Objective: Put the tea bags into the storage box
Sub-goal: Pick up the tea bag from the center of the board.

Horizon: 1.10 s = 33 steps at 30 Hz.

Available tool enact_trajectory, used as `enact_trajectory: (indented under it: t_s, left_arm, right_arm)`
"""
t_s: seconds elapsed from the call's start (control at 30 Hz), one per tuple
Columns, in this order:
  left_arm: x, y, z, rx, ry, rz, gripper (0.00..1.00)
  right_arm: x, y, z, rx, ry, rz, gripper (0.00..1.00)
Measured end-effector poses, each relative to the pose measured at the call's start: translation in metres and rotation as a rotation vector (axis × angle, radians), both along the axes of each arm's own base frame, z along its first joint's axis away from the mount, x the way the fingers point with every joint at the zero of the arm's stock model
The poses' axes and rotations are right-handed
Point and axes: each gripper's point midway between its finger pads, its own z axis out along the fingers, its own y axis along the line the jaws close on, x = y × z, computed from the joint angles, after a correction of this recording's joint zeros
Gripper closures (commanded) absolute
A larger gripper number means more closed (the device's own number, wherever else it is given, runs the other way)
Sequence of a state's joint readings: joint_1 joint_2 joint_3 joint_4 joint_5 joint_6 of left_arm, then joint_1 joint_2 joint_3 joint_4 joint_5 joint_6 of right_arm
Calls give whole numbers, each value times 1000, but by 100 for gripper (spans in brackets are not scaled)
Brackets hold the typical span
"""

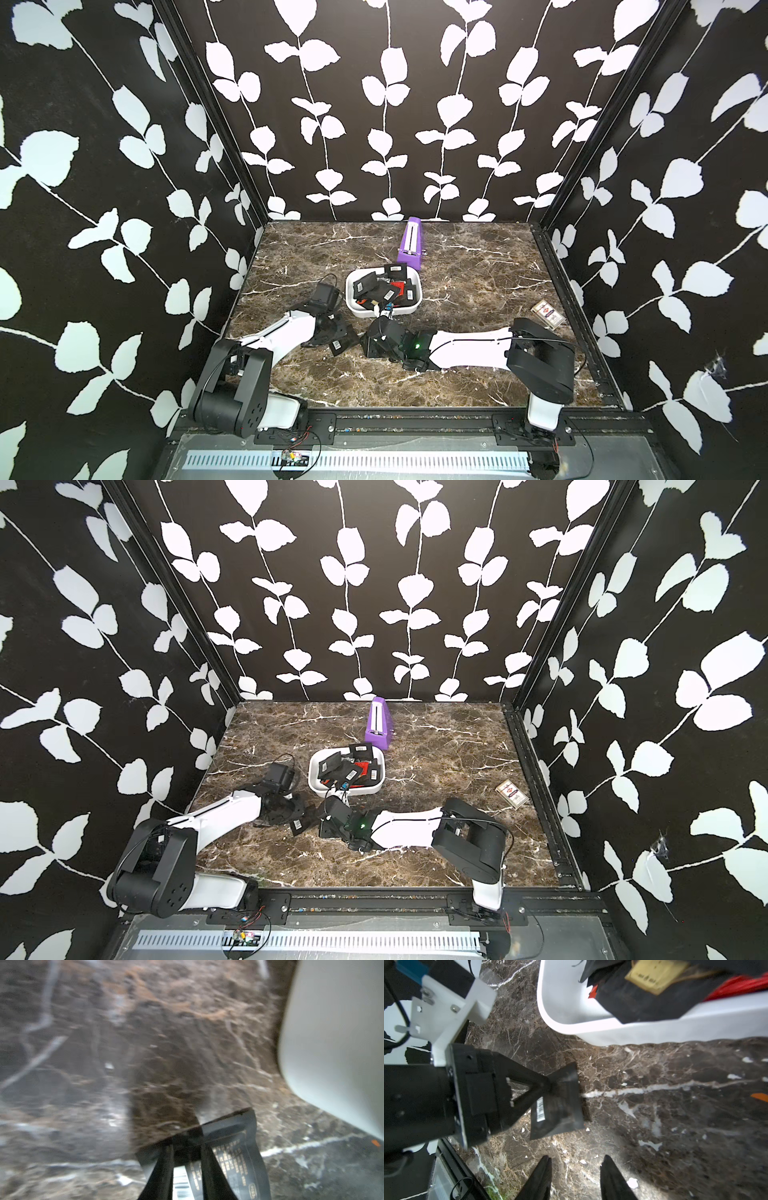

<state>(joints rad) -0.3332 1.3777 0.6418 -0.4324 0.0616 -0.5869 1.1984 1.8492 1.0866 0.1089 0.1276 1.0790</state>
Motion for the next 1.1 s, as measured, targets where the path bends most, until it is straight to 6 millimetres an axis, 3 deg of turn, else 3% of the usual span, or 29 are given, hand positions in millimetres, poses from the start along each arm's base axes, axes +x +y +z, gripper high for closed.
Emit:
enact_trajectory:
  t_s: [0.47, 0.8, 0.93, 1.1]
  left_arm:
    - [-8, -8, 0, -60, -37, 9, 77]
    - [-12, -9, 0, -72, -37, 3, 77]
    - [-13, -10, 0, -81, -36, 0, 77]
    - [-16, -10, 1, -88, -36, 2, 77]
  right_arm:
    - [-14, 8, -39, -10, 76, -51, 56]
    - [-1, 16, -41, 22, 52, -123, 62]
    - [3, 25, -42, 38, 52, -133, 73]
    - [4, 24, -47, 17, 55, -137, 99]
